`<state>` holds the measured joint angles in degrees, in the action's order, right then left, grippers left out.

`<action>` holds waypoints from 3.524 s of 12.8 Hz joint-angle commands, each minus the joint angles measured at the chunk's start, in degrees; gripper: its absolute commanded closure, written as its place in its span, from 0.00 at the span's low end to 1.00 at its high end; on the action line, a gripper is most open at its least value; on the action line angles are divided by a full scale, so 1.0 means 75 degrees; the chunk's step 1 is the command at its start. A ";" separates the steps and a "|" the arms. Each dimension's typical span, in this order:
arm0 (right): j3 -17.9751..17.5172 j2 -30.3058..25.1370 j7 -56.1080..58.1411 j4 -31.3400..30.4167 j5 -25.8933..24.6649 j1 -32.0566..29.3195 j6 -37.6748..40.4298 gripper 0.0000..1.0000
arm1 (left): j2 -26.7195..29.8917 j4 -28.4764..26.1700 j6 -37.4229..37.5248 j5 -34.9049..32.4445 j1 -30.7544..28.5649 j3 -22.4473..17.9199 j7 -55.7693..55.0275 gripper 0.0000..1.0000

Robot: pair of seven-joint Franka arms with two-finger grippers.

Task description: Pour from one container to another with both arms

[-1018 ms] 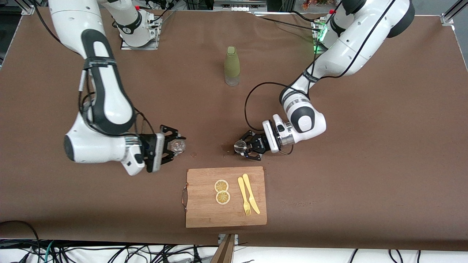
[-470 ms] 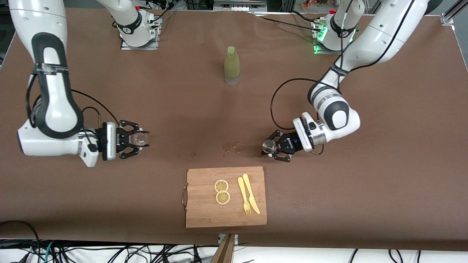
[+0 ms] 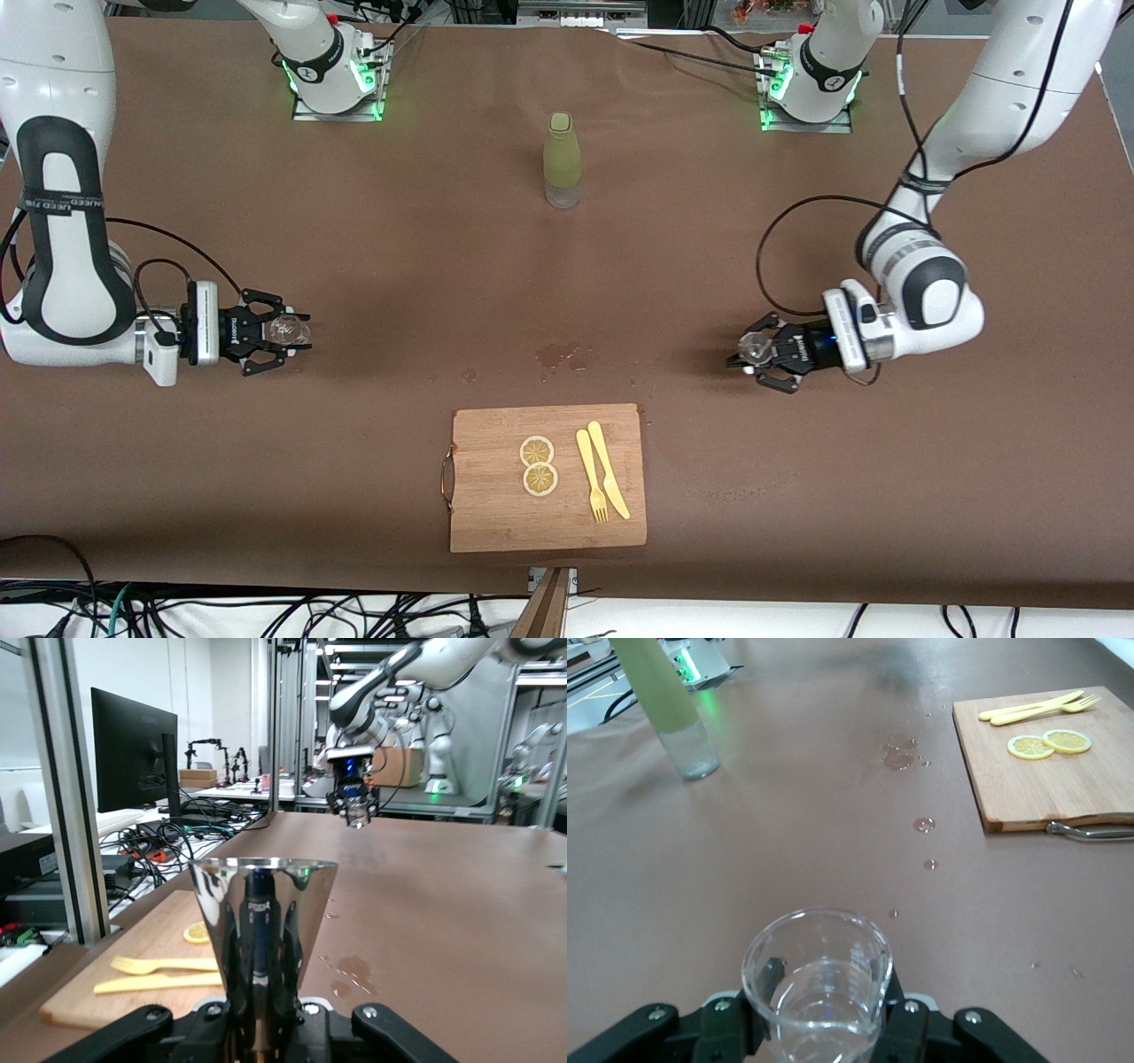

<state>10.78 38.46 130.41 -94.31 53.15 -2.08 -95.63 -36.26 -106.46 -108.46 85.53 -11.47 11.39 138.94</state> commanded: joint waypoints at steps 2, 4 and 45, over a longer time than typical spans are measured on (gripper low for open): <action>-0.0125 0.0566 0.1055 0.0058 0.0553 -0.0390 0.0095 0.62 | 0.0486 -0.0277 0.0597 -0.0996 -0.1022 -0.0113 -0.0419 1.00; -0.0125 0.0848 0.1395 0.0070 0.0846 -0.0519 0.0095 0.62 | 0.0440 -0.0371 0.0995 -0.1115 -0.1375 -0.0124 -0.0396 1.00; -0.0017 -0.2864 -0.7316 -0.0574 -0.4341 0.0031 -0.0632 0.01 | -0.0933 -0.0477 0.1958 -0.3001 -0.2314 -0.1554 0.2430 0.00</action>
<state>13.64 20.70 82.76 -95.89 24.13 -1.82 -98.86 -46.18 -109.27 -93.12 65.25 -28.59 -0.21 155.75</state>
